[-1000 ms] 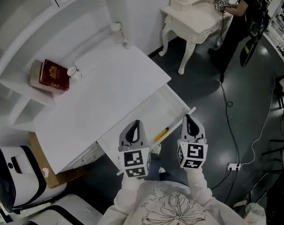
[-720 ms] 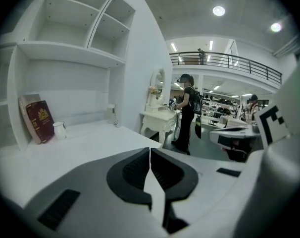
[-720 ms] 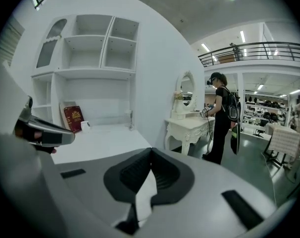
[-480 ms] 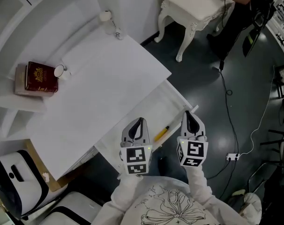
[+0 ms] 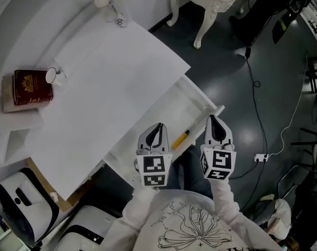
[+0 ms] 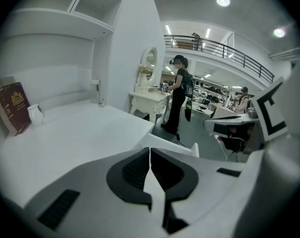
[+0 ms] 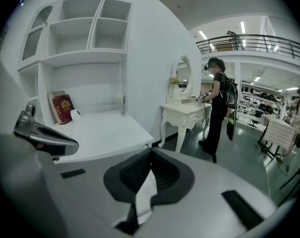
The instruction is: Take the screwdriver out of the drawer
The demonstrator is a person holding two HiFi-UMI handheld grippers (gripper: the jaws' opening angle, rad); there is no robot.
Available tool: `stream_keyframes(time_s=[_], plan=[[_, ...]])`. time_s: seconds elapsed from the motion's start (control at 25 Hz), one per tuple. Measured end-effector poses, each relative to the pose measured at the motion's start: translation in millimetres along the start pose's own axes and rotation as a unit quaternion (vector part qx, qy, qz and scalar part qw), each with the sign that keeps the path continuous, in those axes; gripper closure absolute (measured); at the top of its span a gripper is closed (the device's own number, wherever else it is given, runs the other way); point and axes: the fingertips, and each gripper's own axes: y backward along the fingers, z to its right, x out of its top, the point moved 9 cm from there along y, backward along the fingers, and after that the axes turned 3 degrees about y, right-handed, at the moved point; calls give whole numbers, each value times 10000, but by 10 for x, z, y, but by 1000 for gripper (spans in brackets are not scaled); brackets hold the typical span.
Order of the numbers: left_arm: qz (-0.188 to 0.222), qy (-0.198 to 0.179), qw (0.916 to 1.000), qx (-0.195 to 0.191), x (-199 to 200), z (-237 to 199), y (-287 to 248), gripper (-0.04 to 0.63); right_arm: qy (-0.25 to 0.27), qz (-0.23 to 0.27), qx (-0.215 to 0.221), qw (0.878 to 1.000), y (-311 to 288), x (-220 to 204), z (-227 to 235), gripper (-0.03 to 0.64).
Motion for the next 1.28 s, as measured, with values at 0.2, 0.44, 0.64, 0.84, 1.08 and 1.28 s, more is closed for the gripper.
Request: stream_keyframes(time_s=[0.2,0.44,0.64,0.84,1.08,1.28], plan=[[-408,-79,9986,-324,-94,23,-179,588,-39,-118,-35,9999,-66,-48,91,614],[-986,-127,9919,-789,-305,97,-398,588,-65,-279,-32,9996,-156,-125,186,614],[-1474,-297,9822,-1125,-502,191,-631,586,-60,-386,-18,9992,-186,-194,270,614],[-1872,-407,9715,-1393,-651,243,-812,586,-54,-503,-66,9987,-206,-269,347,614],[-2244,-647,9572,-1711,-822,297,-952,554,-160,-619,-135,9979,-202,-361,390,614],[-2661,-622,9419,-1954,-1021,322,-1060,528,-191,-717,-160,9971,-196,-432,410,614]])
